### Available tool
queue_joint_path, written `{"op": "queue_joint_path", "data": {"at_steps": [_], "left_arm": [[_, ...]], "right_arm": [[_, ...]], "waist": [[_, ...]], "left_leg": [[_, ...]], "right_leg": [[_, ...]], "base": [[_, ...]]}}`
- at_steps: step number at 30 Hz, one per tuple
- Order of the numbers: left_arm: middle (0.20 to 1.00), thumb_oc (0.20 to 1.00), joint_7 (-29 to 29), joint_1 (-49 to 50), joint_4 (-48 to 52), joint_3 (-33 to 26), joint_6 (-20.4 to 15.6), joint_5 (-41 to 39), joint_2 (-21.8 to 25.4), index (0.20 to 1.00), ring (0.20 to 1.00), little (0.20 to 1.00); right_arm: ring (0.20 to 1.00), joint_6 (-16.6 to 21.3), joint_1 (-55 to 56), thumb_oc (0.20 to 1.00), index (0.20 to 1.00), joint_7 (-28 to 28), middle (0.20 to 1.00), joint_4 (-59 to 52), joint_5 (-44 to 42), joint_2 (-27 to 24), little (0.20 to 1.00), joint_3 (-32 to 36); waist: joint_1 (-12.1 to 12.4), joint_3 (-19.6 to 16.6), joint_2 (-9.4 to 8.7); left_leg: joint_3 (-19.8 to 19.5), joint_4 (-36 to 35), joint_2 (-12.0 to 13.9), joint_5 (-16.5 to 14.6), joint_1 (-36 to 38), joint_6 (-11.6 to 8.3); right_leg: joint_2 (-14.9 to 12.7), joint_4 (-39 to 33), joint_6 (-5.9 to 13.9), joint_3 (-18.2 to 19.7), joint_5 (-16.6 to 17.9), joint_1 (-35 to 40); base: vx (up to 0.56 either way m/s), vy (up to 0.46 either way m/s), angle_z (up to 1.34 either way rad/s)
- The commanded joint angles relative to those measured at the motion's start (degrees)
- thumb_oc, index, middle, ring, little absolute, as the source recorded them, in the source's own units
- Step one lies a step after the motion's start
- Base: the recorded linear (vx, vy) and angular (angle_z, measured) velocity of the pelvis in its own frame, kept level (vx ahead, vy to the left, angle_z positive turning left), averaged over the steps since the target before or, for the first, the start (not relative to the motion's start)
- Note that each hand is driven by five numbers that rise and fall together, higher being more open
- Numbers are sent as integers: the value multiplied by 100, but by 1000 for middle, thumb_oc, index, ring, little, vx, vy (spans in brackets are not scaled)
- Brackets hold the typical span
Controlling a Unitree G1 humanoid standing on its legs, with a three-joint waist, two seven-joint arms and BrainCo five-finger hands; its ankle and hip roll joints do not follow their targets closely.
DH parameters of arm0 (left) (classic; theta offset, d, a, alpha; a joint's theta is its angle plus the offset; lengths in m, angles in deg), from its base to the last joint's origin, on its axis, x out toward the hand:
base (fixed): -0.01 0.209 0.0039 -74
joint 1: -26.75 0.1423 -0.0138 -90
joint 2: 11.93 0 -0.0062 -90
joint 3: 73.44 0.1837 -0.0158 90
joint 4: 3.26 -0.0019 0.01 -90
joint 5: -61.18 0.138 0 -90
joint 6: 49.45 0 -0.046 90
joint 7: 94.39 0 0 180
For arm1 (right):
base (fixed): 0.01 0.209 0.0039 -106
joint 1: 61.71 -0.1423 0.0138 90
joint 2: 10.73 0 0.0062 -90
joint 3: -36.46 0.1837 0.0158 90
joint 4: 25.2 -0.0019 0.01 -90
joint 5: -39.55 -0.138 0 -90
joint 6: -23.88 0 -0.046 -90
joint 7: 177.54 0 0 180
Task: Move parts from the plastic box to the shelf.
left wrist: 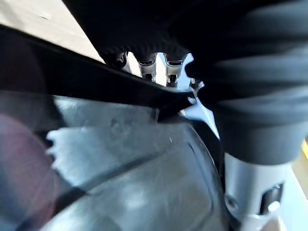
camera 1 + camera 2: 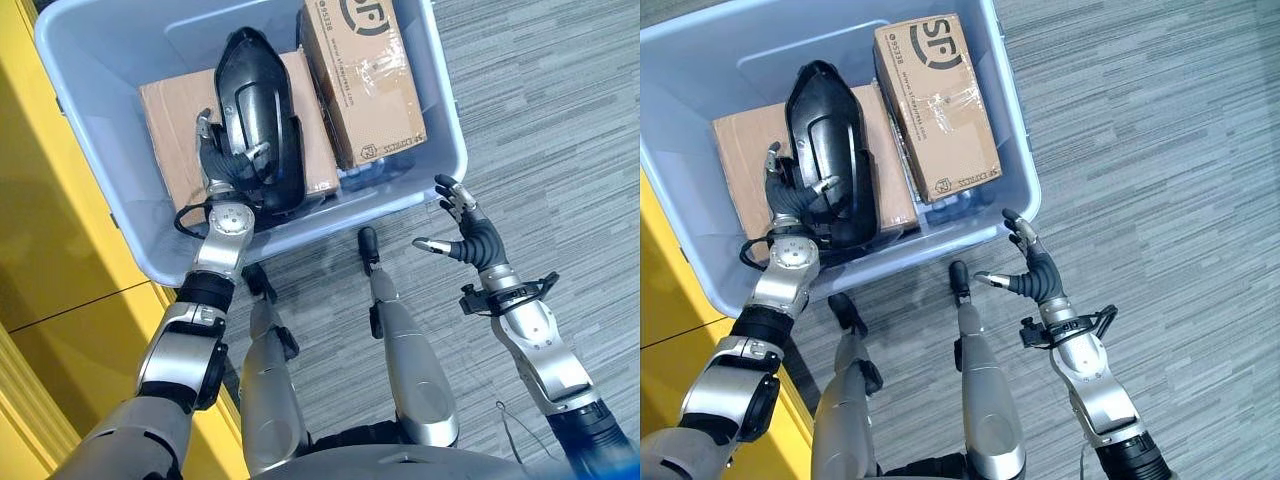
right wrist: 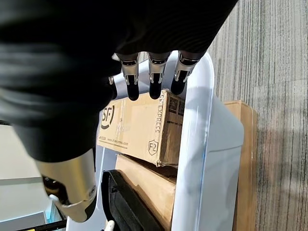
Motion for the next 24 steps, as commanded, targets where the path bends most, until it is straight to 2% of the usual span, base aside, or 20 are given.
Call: {"op": "queue_joint_path", "data": {"at_steps": [1, 2, 3, 24], "left_arm": [[1000, 1000, 115, -98, -952, -195, 136, -617, 202, 1000, 1000, 1000], [1000, 1000, 136, -88, -1020, -194, 139, -661, 223, 1000, 1000, 1000], [209, 209, 161, -39, -1081, -238, 119, -755, 207, 209, 209, 209], [200, 200, 245, 226, -820, 2, 209, -474, -69, 200, 200, 200]], "right_arm": [[1000, 314, 49, 1000, 1000, 78, 1000, -428, -89, -225, 1000, 137], [1000, 313, 49, 1000, 1000, 69, 1000, -442, -108, -241, 1000, 123], [1000, 312, 72, 1000, 1000, 62, 1000, -466, -122, -262, 1000, 111], [1000, 348, 51, 1000, 1000, 17, 1000, -424, -236, -429, 1000, -27]], "waist": [[-77, -5, 68], [-83, -5, 79], [-90, -5, 97], [-84, -5, 199]], "left_leg": [[-391, 41, 38, -907, 1270, -75], [-386, 41, 40, -908, 1261, -75], [-374, 41, 51, -914, 1263, -77], [-373, 41, 52, -1006, 1568, -85]], "right_leg": [[-163, 276, 7, -338, -56, -148], [-168, 280, 12, -337, -56, -165], [-161, 288, 16, -319, -59, -183], [-183, 326, 57, -314, -94, 48]], "base": [[13, -5, -8], [22, -2, -8], [37, 9, -8], [3, 1, 0]]}}
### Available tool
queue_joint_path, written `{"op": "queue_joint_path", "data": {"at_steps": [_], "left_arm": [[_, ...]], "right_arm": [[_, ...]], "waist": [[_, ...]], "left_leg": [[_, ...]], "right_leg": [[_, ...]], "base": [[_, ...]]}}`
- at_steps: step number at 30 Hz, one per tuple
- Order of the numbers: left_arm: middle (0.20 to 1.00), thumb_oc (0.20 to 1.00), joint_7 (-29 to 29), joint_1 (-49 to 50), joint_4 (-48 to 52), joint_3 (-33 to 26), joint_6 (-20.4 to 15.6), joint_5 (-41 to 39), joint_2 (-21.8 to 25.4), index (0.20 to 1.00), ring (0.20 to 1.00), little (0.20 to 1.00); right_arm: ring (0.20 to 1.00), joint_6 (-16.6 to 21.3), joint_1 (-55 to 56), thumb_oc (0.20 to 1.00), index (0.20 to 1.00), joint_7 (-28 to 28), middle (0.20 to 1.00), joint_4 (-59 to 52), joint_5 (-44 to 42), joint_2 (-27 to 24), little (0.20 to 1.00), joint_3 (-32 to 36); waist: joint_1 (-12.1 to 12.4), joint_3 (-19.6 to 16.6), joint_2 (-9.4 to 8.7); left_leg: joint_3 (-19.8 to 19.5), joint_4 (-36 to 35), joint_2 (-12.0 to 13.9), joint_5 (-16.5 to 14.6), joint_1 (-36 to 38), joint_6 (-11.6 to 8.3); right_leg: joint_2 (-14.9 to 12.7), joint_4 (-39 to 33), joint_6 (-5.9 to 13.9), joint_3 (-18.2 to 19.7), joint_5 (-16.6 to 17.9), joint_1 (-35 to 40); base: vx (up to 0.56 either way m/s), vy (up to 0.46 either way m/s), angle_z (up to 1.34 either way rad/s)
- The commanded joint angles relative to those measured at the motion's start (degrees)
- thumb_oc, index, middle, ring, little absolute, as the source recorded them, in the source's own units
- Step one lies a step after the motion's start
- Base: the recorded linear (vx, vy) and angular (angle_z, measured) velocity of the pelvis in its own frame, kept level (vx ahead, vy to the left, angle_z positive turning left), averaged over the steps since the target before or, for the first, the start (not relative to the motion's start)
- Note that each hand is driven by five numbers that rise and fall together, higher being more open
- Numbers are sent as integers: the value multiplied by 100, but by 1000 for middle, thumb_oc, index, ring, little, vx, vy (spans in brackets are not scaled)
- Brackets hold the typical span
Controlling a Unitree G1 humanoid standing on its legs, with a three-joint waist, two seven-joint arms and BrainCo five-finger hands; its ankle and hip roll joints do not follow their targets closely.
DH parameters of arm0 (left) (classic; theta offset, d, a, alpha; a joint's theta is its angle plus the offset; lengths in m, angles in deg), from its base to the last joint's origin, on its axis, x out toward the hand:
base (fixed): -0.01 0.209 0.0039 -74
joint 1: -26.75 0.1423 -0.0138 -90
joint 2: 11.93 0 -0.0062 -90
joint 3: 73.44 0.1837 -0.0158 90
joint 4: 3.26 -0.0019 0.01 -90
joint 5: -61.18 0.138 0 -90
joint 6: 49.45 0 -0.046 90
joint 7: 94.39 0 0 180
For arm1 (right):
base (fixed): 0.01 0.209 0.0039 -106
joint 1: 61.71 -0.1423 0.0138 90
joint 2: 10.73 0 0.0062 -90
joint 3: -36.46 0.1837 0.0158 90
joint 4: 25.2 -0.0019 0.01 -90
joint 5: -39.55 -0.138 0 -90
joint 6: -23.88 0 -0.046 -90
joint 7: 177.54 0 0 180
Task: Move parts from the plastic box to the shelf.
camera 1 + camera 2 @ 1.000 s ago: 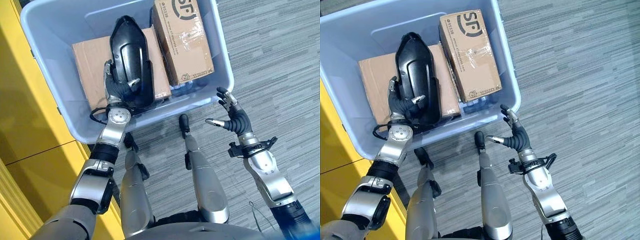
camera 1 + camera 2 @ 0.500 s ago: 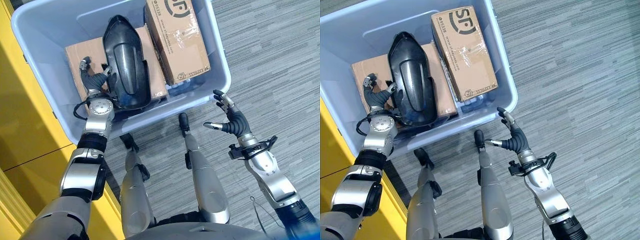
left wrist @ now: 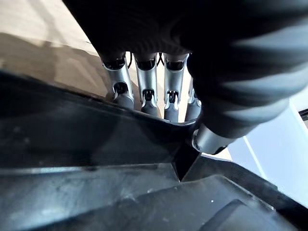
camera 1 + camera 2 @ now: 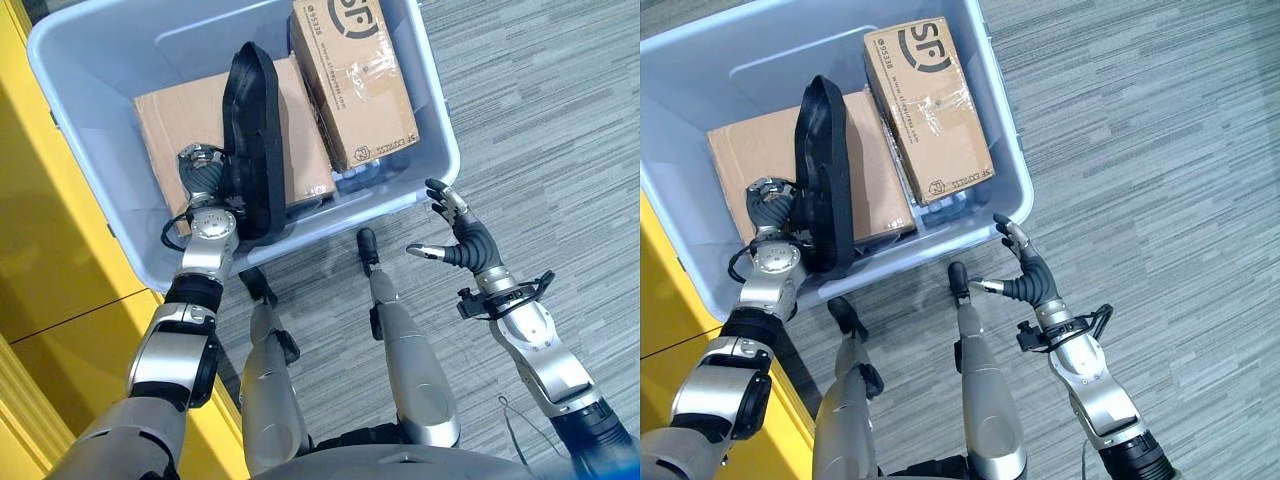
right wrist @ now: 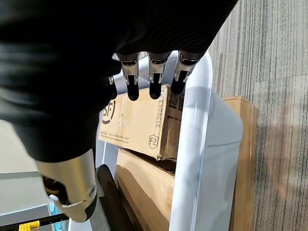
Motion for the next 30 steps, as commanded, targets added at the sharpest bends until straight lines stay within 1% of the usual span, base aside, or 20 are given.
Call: {"op": "queue_joint_path", "data": {"at_steps": [1, 3, 7, 8, 11, 14, 15, 22, 23, 25, 26, 30], "left_arm": [[200, 200, 173, 49, -417, -48, 94, 95, -125, 200, 200, 200], [200, 200, 216, 84, -422, -59, 105, 80, -122, 200, 200, 200], [200, 200, 244, 302, -87, -109, 107, 201, -136, 200, 200, 200], [200, 200, 232, 540, 381, -199, 104, 364, -142, 200, 200, 200], [200, 200, 206, 792, 812, -338, 121, 541, -132, 200, 200, 200], [200, 200, 150, 1080, 1526, -517, 149, 887, -87, 200, 200, 200], [200, 200, 118, 1253, 1896, -675, 142, 1071, -42, 200, 200, 200], [200, 200, 131, 1524, 2609, -899, 115, 1428, 62, 200, 200, 200], [200, 200, 149, 1585, 2819, -932, 124, 1502, 60, 200, 200, 200], [200, 200, 177, 1649, 2923, -913, 125, 1589, 100, 200, 200, 200], [200, 200, 235, 1750, 3081, -902, 128, 1667, 126, 200, 200, 200], [200, 200, 333, 1919, 3252, -874, 120, 1727, 136, 200, 200, 200]], "right_arm": [[1000, 329, 66, 1000, 1000, 23, 1000, -358, -219, -194, 1000, 247], [1000, 336, 21, 1000, 1000, 12, 1000, -323, -251, -222, 1000, 229], [1000, 333, -3, 1000, 1000, -7, 1000, -272, -300, -185, 1000, 239], [1000, 327, -2, 1000, 1000, -10, 1000, -227, -326, -130, 1000, 295], [1000, 317, 2, 1000, 1000, -13, 1000, -157, -346, -72, 1000, 351], [1000, 312, -27, 1000, 1000, -18, 1000, -117, -357, -17, 1000, 431], [1000, 293, -42, 1000, 1000, -45, 1000, -113, -372, 48, 1000, 493], [1000, 247, -106, 1000, 1000, -137, 1000, -105, -413, 281, 1000, 566], [1000, 243, -102, 1000, 1000, -156, 1000, -114, -411, 306, 1000, 584], [1000, 218, -89, 1000, 1000, -187, 1000, -108, -421, 392, 1000, 579], [1000, 202, -71, 1000, 1000, -220, 1000, -110, -437, 473, 1000, 597], [1000, 171, -29, 1000, 1000, -284, 1000, -98, -457, 594, 1000, 616]], "waist": [[-17, 122, 123], [5, 122, 110], [57, 122, 119], [111, 122, 135], [179, 122, 147], [270, 122, 165], [345, 122, 163], [456, 121, 159], [473, 89, 174], [507, -25, 178], [539, -142, 179], [587, -292, 213]], "left_leg": [[-403, 41, 23, -1030, 1587, -88], [-402, 41, 27, -1032, 1750, -93], [-416, 41, 23, -1050, 1978, -105], [-425, 41, 20, -1055, 2126, -116], [-438, 41, 20, -1061, 2316, -125], [-469, 41, 27, -1057, 2580, -129], [-509, 41, 26, -1057, 2772, -122], [-590, 41, 4, -1082, 3162, -78], [-605, 41, -3, -1087, 3194, -61], [-626, 41, -19, -1092, 3184, -44], [-664, 41, -39, -1049, 3137, -21], [-699, 41, -49, -1049, 3134, 8]], "right_leg": [[-212, 323, 85, -362, -145, 73], [-210, 315, 73, -372, -153, 240], [-224, 286, 44, -394, -170, 511], [-238, 290, 23, -416, -190, 686], [-240, 264, -5, -453, -219, 942], [-250, 216, -44, -513, -268, 1301], [-257, 172, -79, -567, -306, 1591], [-263, 82, -131, -638, -331, 2229], [-265, 68, -139, -638, -341, 2302], [-266, 50, -148, -640, -352, 2351], [-283, 42, -169, -634, -322, 2377], [-275, 40, -183, -621, -331, 2462]], "base": [[-14, 11, 3], [-11, 16, 5], [-3, 4, 1], [0, 0, 0], [-8, 1, 4], [-10, -11, 17], [-13, -21, 26], [-9, -4, 13], [-7, 3, 3], [-20, -10, 7], [-39, -11, 15], [-12, -3, 6]]}}
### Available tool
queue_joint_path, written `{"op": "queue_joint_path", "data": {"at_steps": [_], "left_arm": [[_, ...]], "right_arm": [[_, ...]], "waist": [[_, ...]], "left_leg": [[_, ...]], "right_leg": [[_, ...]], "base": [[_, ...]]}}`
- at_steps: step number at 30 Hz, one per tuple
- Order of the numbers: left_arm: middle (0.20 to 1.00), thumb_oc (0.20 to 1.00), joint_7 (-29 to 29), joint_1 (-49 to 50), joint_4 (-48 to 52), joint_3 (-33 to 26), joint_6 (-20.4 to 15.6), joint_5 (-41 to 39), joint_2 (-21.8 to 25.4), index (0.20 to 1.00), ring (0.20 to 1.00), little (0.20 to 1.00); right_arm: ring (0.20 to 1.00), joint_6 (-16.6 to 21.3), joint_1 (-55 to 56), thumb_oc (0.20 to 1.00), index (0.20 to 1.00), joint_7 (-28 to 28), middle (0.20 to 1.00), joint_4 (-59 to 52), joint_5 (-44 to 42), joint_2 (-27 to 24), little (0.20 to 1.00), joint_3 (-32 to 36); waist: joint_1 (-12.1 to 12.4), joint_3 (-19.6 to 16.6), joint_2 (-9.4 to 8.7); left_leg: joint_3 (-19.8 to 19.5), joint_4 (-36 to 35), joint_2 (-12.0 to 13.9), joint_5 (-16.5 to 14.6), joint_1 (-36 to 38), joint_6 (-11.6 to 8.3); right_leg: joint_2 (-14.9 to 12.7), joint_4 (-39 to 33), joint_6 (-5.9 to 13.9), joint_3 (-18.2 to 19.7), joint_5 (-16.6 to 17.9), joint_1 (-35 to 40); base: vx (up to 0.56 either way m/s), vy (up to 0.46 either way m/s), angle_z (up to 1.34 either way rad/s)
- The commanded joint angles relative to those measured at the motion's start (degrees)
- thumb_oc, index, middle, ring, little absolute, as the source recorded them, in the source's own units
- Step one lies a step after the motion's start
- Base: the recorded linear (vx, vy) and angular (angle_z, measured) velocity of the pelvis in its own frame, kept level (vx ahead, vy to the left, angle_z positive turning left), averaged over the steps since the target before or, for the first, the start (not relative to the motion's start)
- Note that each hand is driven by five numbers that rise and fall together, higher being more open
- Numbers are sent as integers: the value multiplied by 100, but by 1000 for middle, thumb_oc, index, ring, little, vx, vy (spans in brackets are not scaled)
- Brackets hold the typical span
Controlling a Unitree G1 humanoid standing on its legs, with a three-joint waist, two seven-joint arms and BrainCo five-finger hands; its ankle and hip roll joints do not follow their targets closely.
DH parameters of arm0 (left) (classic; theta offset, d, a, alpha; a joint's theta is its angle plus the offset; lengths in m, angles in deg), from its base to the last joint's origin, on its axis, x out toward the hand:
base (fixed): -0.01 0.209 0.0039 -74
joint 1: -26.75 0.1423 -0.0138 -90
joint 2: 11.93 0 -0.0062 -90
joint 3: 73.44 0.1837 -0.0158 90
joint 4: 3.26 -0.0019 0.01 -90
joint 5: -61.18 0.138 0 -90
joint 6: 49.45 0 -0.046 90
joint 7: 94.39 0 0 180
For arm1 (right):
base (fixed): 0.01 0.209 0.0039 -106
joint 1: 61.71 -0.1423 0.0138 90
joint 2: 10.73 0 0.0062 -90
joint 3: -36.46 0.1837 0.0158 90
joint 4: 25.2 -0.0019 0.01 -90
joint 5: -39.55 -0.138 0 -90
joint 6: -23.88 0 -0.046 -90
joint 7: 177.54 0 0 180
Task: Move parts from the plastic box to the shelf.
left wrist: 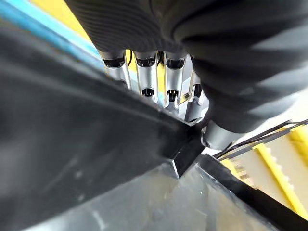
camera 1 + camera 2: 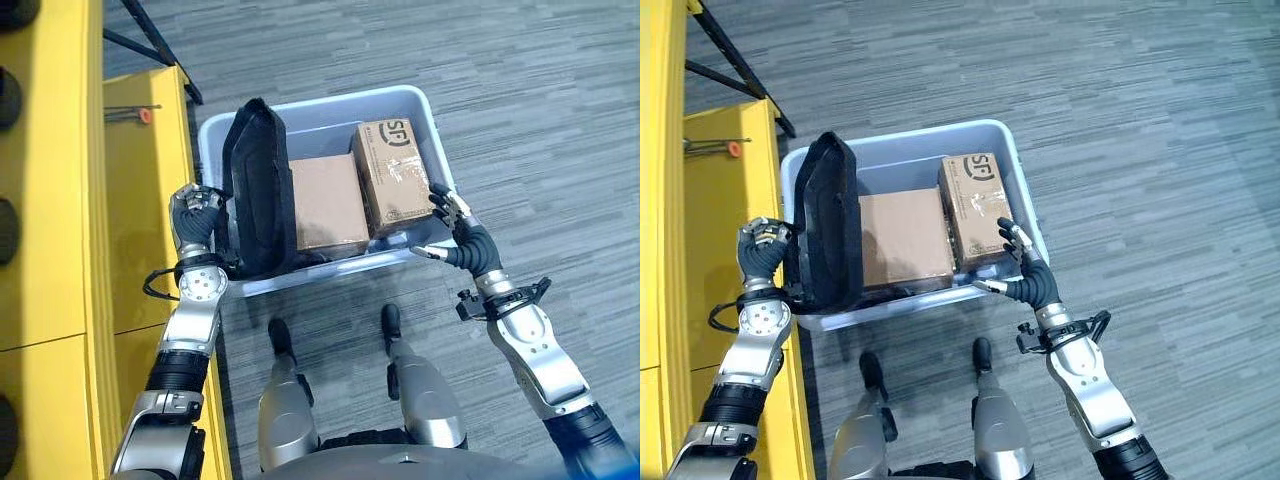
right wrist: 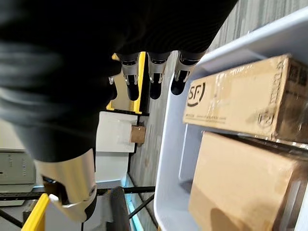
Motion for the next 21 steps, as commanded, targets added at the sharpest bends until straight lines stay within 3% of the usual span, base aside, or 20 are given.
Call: {"op": "queue_joint_path", "data": {"at_steps": [1, 8, 13, 14, 19, 20, 21], "left_arm": [[200, 200, 189, -264, 251, -279, -349, 149, 290, 200, 200, 200], [200, 200, 701, 407, 769, -185, -414, -220, 33, 200, 200, 200], [200, 200, 971, 1165, 1220, -353, -362, -252, -53, 200, 200, 200], [200, 200, 1060, 1494, 1437, -487, -348, -278, -166, 200, 200, 200], [200, 200, 1184, 1875, 1673, -634, -299, -278, -326, 200, 200, 200], [200, 200, 1184, 1870, 1616, -627, -297, -284, -361, 200, 200, 200], [200, 200, 1217, 1857, 1529, -616, -302, -307, -410, 200, 200, 200]], "right_arm": [[1000, 206, -47, 1000, 1000, -83, 1000, -277, -108, 244, 1000, 304], [1000, 204, 9, 1000, 1000, -177, 1000, -258, -122, 391, 1000, 410], [1000, 175, -123, 1000, 1000, -336, 1000, -221, -108, 392, 1000, 287], [1000, 169, -244, 1000, 1000, -406, 1000, -208, -99, 355, 1000, 179], [1000, 178, -560, 1000, 1000, -435, 1000, -177, -48, 280, 1000, -3], [1000, 175, -606, 1000, 1000, -411, 1000, -150, -26, 273, 1000, -24], [1000, 174, -653, 1000, 1000, -339, 1000, -94, -2, 295, 1000, 8]], "waist": [[33, -248, -113], [111, -527, 59], [289, -558, 166], [401, -490, 206], [656, -252, 162], [699, -158, 115], [830, -14, -115]], "left_leg": [[-195, 72, -86, -870, 1098, 100], [-263, 72, 4, -690, 1228, 226], [-296, 72, 239, -509, 1358, 376], [-300, 72, 401, -465, 1410, 442], [-327, 72, 632, -374, 1228, 521], [-272, 72, 620, -320, 1143, 528], [-23, 139, 420, -250, 1158, 558]], "right_leg": [[-264, 72, -130, -140, -5, 106], [-136, 703, -72, 30, -55, 192], [73, 1585, 59, 172, -179, 103], [209, 1938, 173, 196, -276, 106], [380, 2124, 330, 242, -342, 90], [353, 2058, 342, 217, -312, 123], [216, 1877, 281, 125, -156, 208]], "base": [[0, 0, 0], [-4, -17, 7], [-48, -89, 6], [-46, -104, 2], [-127, -175, 0], [-212, -272, 19], [-250, -292, 34]]}}
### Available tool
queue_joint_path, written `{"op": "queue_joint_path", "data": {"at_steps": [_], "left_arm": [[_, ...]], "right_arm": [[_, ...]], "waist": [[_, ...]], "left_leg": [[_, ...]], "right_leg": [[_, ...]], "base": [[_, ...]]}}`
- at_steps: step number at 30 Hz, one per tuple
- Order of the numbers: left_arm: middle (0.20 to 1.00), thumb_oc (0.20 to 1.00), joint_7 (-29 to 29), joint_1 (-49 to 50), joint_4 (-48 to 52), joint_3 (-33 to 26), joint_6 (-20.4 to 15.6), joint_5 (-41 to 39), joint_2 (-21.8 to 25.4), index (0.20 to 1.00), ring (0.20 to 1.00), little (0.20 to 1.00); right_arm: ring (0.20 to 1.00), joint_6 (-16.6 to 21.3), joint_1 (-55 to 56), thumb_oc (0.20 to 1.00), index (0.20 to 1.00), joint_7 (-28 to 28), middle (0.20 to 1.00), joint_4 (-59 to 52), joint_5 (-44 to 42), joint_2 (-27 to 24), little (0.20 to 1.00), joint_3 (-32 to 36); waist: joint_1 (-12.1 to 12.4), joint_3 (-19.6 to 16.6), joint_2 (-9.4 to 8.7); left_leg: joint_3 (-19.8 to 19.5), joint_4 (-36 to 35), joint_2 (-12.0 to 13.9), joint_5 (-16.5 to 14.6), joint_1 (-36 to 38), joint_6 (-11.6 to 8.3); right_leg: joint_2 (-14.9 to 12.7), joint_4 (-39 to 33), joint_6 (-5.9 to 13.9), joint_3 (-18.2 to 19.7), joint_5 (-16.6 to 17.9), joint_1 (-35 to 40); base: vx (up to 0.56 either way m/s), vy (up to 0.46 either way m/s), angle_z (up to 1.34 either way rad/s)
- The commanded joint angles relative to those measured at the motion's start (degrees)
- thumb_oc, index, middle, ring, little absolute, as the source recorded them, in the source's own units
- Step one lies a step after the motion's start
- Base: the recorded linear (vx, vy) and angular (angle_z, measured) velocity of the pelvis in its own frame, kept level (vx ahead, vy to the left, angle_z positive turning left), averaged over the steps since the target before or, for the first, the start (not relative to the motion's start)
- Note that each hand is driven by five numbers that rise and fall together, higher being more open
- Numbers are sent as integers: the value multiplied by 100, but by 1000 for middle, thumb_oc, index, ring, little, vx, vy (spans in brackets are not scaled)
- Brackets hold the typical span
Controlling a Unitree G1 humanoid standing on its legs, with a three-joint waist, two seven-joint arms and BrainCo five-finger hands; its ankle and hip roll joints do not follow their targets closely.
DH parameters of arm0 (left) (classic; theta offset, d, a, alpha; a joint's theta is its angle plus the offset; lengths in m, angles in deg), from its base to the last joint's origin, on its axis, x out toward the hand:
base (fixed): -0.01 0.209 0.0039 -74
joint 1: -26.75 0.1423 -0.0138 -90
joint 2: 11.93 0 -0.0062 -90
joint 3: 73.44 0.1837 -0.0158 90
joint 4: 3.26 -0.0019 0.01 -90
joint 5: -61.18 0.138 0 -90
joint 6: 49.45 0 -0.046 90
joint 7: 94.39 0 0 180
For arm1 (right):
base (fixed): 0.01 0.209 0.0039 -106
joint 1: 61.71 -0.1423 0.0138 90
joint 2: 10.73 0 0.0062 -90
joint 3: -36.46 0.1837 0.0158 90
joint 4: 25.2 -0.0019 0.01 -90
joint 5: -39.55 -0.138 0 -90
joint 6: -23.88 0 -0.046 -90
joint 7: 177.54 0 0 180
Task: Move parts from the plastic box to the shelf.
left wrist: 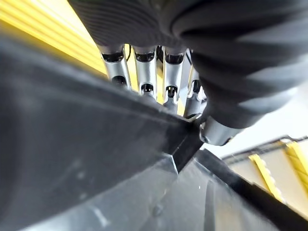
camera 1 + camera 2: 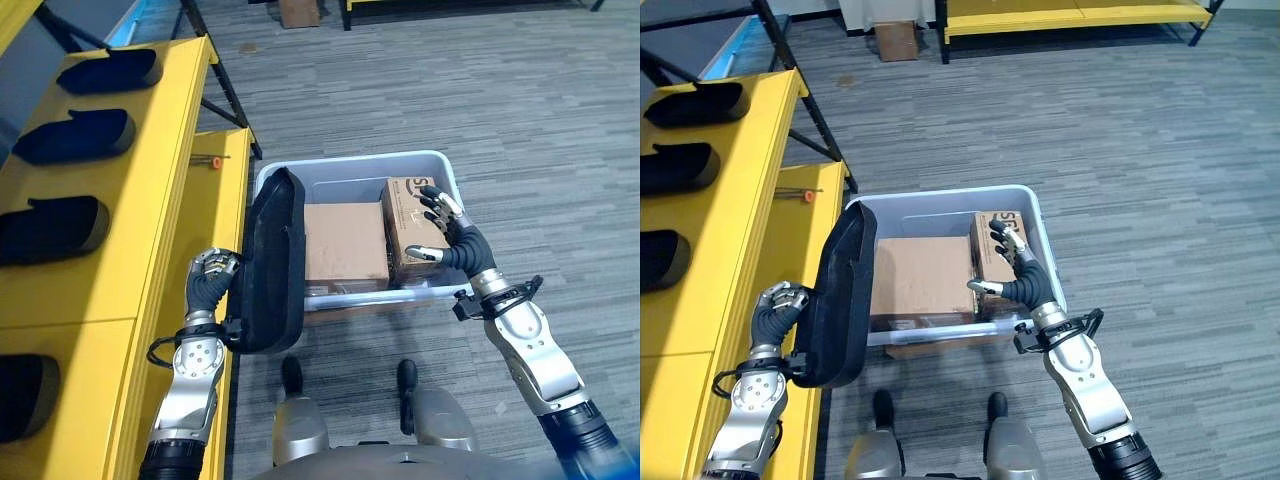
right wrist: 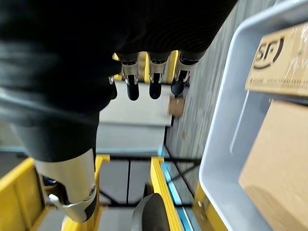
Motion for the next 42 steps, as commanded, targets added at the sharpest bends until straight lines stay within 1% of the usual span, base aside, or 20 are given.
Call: {"op": "queue_joint_path", "data": {"at_steps": [1, 4, 8, 9, 10, 13, 16, 22, 23, 25, 27, 28, 29, 30, 31, 33, 34, 35, 38, 42], "left_arm": [[200, 200, 138, -574, 186, -418, -285, -88, 184, 200, 200, 200], [200, 200, 270, -657, 227, -272, -229, -9, 159, 200, 200, 200], [200, 200, 373, -622, 320, -113, -295, -17, 160, 200, 200, 200], [200, 200, 373, -620, 321, -112, -295, -17, 158, 200, 200, 200], [200, 200, 406, -539, 370, -101, -320, -19, 130, 200, 200, 200], [200, 200, 417, -489, 435, -24, -345, -3, 89, 200, 200, 200], [200, 200, 417, -411, 506, -47, -370, 65, 243, 200, 200, 200], [200, 200, 374, -320, 502, -200, -419, 117, 320, 200, 200, 200], [200, 200, 329, -366, 456, -246, -446, 108, 331, 200, 200, 200], [200, 200, 313, -463, 407, -255, -459, 114, 396, 200, 200, 200], [200, 200, 243, -732, 288, -209, -472, 224, 588, 200, 200, 200], [200, 200, 218, -911, 205, -93, -520, 139, 621, 200, 200, 200], [200, 200, 228, -1178, 136, 84, -536, 21, 616, 200, 200, 200], [200, 200, 249, -1213, 196, 41, -499, -55, 710, 200, 200, 200], [200, 200, 234, -1203, 208, -1, -490, -67, 688, 200, 200, 200], [200, 200, 234, -1190, 172, -23, -465, -82, 666, 200, 200, 200], [200, 200, 261, -1201, 147, -48, -453, -18, 720, 200, 200, 200], [200, 200, 263, -1231, 122, -31, -455, 10, 762, 200, 200, 200], [200, 200, 299, -1243, 188, -82, -445, 31, 764, 200, 200, 200], [200, 200, 392, -1289, 205, 74, -448, -15, 690, 200, 200, 200]], "right_arm": [[1000, 229, -435, 1000, 1000, 99, 1000, -200, 8, 223, 1000, 246], [1000, 229, -263, 1000, 1000, 126, 1000, -110, 60, 288, 1000, 423], [1000, 200, -5, 1000, 1000, 29, 1000, 33, 86, 500, 1000, 676], [1000, 200, -2, 1000, 1000, 29, 1000, 33, 86, 499, 1000, 676], [1000, 183, 56, 1000, 1000, 31, 1000, 24, 116, 544, 1000, 811], [1000, 206, 71, 1000, 1000, 55, 1000, 153, 177, 581, 1000, 886], [1000, 200, -10, 1000, 1000, -24, 1000, 225, 173, 740, 1000, 830], [1000, 208, -194, 1000, 1000, -120, 1000, 448, 189, 925, 1000, 547], [1000, 203, -272, 1000, 1000, -134, 1000, 522, 180, 1051, 1000, 446], [1000, 189, -320, 1000, 1000, -142, 1000, 659, 156, 1158, 1000, 347], [1000, 161, -446, 1000, 1000, -88, 1000, 805, 174, 1297, 1000, 229], [1000, 162, -518, 1000, 1000, -51, 1000, 756, 173, 1221, 1000, 140], [1000, 189, -552, 1000, 1000, -30, 1000, 687, 139, 1037, 1000, 62], [1000, 250, -741, 1000, 1000, -153, 1000, 741, 135, 809, 1000, -183], [1000, 283, -889, 1000, 1000, -149, 1000, 789, 119, 806, 1000, -334], [1000, 282, -979, 1000, 1000, -112, 1000, 742, 144, 829, 1000, -406], [1000, 299, -958, 1000, 1000, -110, 1000, 749, 153, 796, 1000, -436], [1000, 313, -1009, 1000, 1000, -84, 1000, 787, 162, 762, 1000, -466], [1000, 331, -1098, 1000, 1000, -15, 1000, 725, 170, 696, 1000, -395], [1000, 356, -1083, 1000, 1000, 10, 1000, 645, 158, 608, 1000, -280]], "waist": [[116, 537, -551], [11, 368, -604], [-293, -100, -401], [-294, -102, -397], [-331, -192, -257], [-375, -223, -199], [-257, -178, -298], [12, -185, -376], [91, -175, -389], [140, -168, -402], [158, -68, -373], [63, 49, -238], [-185, 176, -148], [-179, 361, -202], [-92, 317, -237], [10, 188, -351], [159, 3, -584], [208, -40, -640], [312, 31, -674], [301, 122, -587]], "left_leg": [[392, 604, -118, 22, 848, -304], [580, 1243, -257, -18, 1322, -417], [446, 752, -356, 73, 1982, -474], [448, 737, -353, 79, 1992, -476], [510, 57, -369, 52, 1834, -479], [433, 57, -343, -153, 1579, -527], [354, 57, -456, -220, 1385, -600], [183, 57, -758, -278, 1224, -649], [143, 57, -922, -299, 1244, -664], [99, 57, -1072, -367, 1246, -648], [73, 57, -1244, -467, 1215, -594], [-107, 57, -1322, -477, 1226, -502], [-449, 57, -1481, -411, 1157, -355], [-561, 57, -1627, -280, 1078, -292], [-633, 57, -1690, -287, 935, -251], [-821, 57, -1877, -321, 786, -190], [-875, 57, -2085, -420, 603, -143], [-874, 57, -2125, -439, 511, -138], [-823, 57, -2116, -351, 384, -134], [-872, 57, -2117, -204, 322, -122]], "right_leg": [[-301, -19, 470, 246, 1035, 366], [-324, -238, 261, -121, 1026, 274], [-373, -460, 219, -471, 1062, 214], [-369, -460, 218, -473, 1059, 217], [-353, -653, 234, -468, 1021, 251], [-462, -815, 202, -514, 1076, 229], [-627, -1190, 167, -567, 1138, 325], [-846, -1518, 131, -633, 1206, 427], [-995, -1566, 112, -631, 1215, 513], [-1125, -1552, 95, -584, 1198, 552], [-1220, -1192, 87, -283, 1172, 512], [-952, -833, 47, 251, 1144, 372], [-184, -160, 25, 943, 1130, 175], [592, 661, 65, 655, 1067, 127], [864, 771, 93, 674, 977, 214], [796, -84, -106, 867, 804, 616], [587, -993, -230, 960, 792, 1046], [535, -1259, -228, 918, 806, 1114], [495, -1628, -218, 841, 818, 1268], [505, -1803, -253, 782, 762, 1397]], "base": [[-264, -278, 53], [-181, -129, 66], [-25, 46, 101], [-38, 168, 106], [-33, 117, 97], [-81, 220, 63], [-106, 193, 45], [-88, 166, 13], [-82, 332, 18], [-104, 362, 20], [-100, 418, 48], [-69, 442, 113], [-200, 462, 149], [-290, 326, 183], [-290, 126, 171], [-99, -91, 101], [-67, -153, 22], [-107, -140, 5], [-119, -95, -19], [-116, -69, 2]]}}
